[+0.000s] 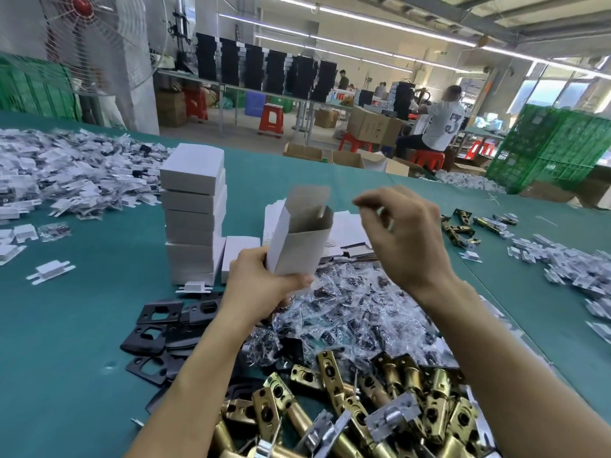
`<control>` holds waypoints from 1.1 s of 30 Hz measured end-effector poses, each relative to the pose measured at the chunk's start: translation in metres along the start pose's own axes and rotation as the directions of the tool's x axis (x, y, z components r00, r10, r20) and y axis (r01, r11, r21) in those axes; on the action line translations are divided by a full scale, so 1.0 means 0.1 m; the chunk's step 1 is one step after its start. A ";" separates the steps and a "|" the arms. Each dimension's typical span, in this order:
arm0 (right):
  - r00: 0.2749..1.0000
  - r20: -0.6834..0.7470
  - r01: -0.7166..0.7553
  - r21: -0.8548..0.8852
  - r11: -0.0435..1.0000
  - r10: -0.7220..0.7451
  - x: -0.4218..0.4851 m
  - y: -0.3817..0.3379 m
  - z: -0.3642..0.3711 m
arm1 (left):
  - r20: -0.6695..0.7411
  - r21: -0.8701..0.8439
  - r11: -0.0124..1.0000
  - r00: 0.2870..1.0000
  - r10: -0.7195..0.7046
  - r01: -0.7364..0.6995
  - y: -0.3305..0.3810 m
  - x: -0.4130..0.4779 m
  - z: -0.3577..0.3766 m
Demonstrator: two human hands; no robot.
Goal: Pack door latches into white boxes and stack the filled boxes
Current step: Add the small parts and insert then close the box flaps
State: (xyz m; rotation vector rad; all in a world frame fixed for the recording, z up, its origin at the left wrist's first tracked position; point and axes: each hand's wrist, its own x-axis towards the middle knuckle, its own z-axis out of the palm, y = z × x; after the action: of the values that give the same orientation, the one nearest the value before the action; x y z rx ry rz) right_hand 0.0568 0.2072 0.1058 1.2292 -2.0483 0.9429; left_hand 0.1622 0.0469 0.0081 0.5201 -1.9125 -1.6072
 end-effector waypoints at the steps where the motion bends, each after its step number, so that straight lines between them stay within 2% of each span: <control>1: 0.998 -0.018 -0.055 -0.011 0.998 0.054 -0.06 0.13 0.05 | -0.023 -0.006 1.000 1.000 -0.016 0.016 -0.01 0.00 0.00; 2: 0.991 0.033 -0.130 -0.035 0.991 0.131 -0.12 0.27 0.11 | -0.041 -0.016 0.999 0.999 -0.029 0.028 -0.01 0.01 0.00; 3: 0.964 0.148 -0.209 -0.083 0.974 0.219 -0.18 0.41 0.18 | -0.056 -0.029 0.999 0.998 -0.038 0.036 -0.02 0.01 0.00; 4: 0.907 0.296 -0.258 -0.176 0.950 0.301 -0.25 0.53 0.25 | -0.064 -0.045 0.998 0.997 -0.041 0.038 -0.01 0.01 -0.01; 5: 0.828 0.440 -0.237 -0.289 0.927 0.349 -0.32 0.63 0.32 | -0.063 -0.062 0.997 0.997 -0.040 0.036 0.00 0.00 -0.01; 7: 0.672 0.643 -0.096 -0.417 0.904 0.368 -0.46 0.77 0.46 | -0.031 -0.095 0.995 0.999 -0.032 0.029 0.02 -0.01 0.00; 8: 0.623 0.694 -0.043 -0.429 0.902 0.360 -0.51 0.80 0.51 | -0.007 -0.109 0.994 1.000 -0.028 0.027 0.03 -0.02 -0.01; 9: 0.607 0.712 -0.024 -0.427 0.904 0.352 -0.53 0.81 0.56 | 0.016 -0.120 0.992 1.000 -0.026 0.028 0.04 -0.02 -0.01; 14: 0.745 0.590 -0.067 -0.398 0.915 0.311 -0.53 0.83 0.58 | 0.067 -0.133 0.990 0.997 -0.044 0.052 0.02 -0.02 -0.03; 16: 0.828 0.458 -0.193 -0.310 0.931 0.324 -0.47 0.80 0.53 | 0.082 -0.118 0.991 0.995 -0.054 0.063 0.01 -0.01 -0.03; 18: 0.901 0.255 -0.317 -0.163 0.934 0.350 -0.36 0.73 0.40 | 0.101 -0.102 0.991 0.992 -0.081 0.091 -0.01 -0.01 -0.01; 19: 0.918 0.197 -0.326 -0.121 0.937 0.345 -0.30 0.69 0.34 | 0.108 -0.093 0.990 0.990 -0.095 0.105 -0.02 -0.01 -0.01; 20: 0.925 0.204 -0.301 -0.123 0.946 0.321 -0.25 0.63 0.29 | 0.110 -0.087 0.990 0.988 -0.105 0.115 -0.03 -0.01 0.00; 21: 0.914 0.280 -0.258 -0.159 0.953 0.294 -0.22 0.58 0.25 | 0.108 -0.085 0.989 0.988 -0.112 0.122 -0.04 -0.01 0.00; 22: 0.871 0.404 -0.207 -0.211 0.955 0.279 -0.23 0.54 0.24 | 0.100 -0.085 0.988 0.988 -0.117 0.126 -0.05 -0.01 0.01; 24: 0.710 0.635 -0.125 -0.311 0.942 0.304 -0.35 0.52 0.25 | 0.064 -0.080 0.989 0.991 -0.119 0.124 -0.05 -0.01 0.01; 26: 0.566 0.743 -0.077 -0.383 0.921 0.356 -0.50 0.55 0.28 | 0.037 -0.081 0.990 0.993 -0.112 0.115 -0.05 0.00 0.00; 27: 0.539 0.756 -0.087 -0.389 0.917 0.372 -0.56 0.57 0.29 | 0.032 -0.079 0.991 0.994 -0.109 0.111 -0.06 0.01 0.00; 30: 0.587 0.732 -0.109 -0.354 0.929 0.347 -0.68 0.61 0.30 | 0.034 -0.070 0.992 0.994 -0.101 0.104 -0.08 0.02 -0.01; 31: 0.581 0.740 -0.091 -0.355 0.930 0.339 -0.70 0.61 0.30 | 0.038 -0.073 0.992 0.995 -0.097 0.099 -0.09 0.02 0.00; 33: 0.529 0.773 -0.066 -0.375 0.925 0.351 -0.73 0.63 0.31 | 0.054 -0.077 0.992 0.994 -0.092 0.096 -0.10 0.02 0.00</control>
State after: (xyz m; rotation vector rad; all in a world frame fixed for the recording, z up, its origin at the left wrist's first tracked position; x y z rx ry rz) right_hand 0.0275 0.2399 0.0145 1.4180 -3.0020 0.0192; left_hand 0.1597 0.0438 -0.0010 0.5481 -1.8773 -1.7640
